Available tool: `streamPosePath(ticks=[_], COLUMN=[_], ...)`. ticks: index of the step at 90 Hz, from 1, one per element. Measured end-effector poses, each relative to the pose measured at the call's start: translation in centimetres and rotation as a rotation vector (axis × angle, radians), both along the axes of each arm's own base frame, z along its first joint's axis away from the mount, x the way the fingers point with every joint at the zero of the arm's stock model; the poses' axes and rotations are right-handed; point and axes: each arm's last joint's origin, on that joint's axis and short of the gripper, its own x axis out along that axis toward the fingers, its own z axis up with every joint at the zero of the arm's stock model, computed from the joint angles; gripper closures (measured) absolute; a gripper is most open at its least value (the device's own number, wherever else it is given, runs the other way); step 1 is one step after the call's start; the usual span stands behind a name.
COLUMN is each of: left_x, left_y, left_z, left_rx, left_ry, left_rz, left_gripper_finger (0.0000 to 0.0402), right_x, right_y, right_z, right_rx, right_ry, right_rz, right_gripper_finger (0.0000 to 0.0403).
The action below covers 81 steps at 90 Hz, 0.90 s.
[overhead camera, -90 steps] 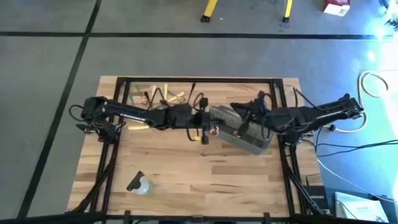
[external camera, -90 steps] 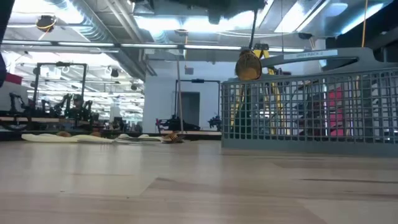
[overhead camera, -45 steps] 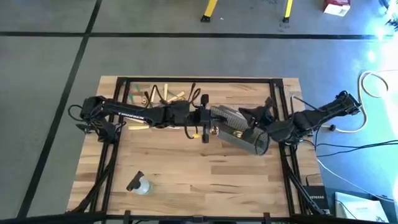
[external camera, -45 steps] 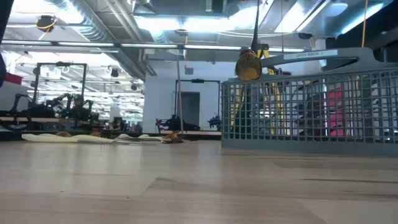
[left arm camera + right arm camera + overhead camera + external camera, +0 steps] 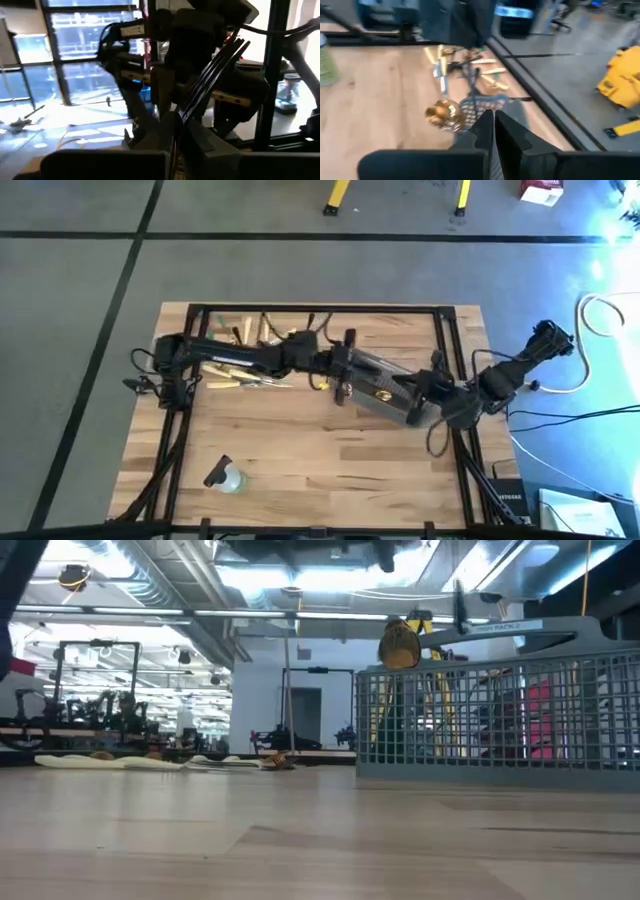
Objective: Sort silverware
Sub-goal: Put the black fork into the cutlery rack
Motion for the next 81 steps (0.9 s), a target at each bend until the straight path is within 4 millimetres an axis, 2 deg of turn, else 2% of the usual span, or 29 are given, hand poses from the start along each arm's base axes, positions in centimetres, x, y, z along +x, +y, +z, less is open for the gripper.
streamPosePath(ticks=[17, 33, 51, 81], left_x=[3.1, 5.1, 6.6, 7.1], left_y=[0.0, -0.2, 0.5, 1.9], left_z=[-0.2, -1.0, -2.6, -4.7], left_rx=[0.006, -0.017, -0.026, -0.047], left_ry=[-0.032, 0.004, 0.036, 0.126], left_rz=[-0.081, -0.116, -0.105, -0.034], left_gripper_finger=[0.0401, 0.0401, 0.0401, 0.0395], right_x=[-2.6, -4.7, -5.2, -5.1], right_y=[0.5, 0.2, 0.3, 0.5], right_z=[-0.4, -1.5, -3.1, -3.9], right_rx=[0.035, 0.066, 0.087, 0.119], right_ry=[-0.046, -0.146, -0.164, -0.159], right_rz=[0.122, 0.156, 0.186, 0.183], right_gripper_finger=[0.0402, 0.0402, 0.0402, 0.0402])
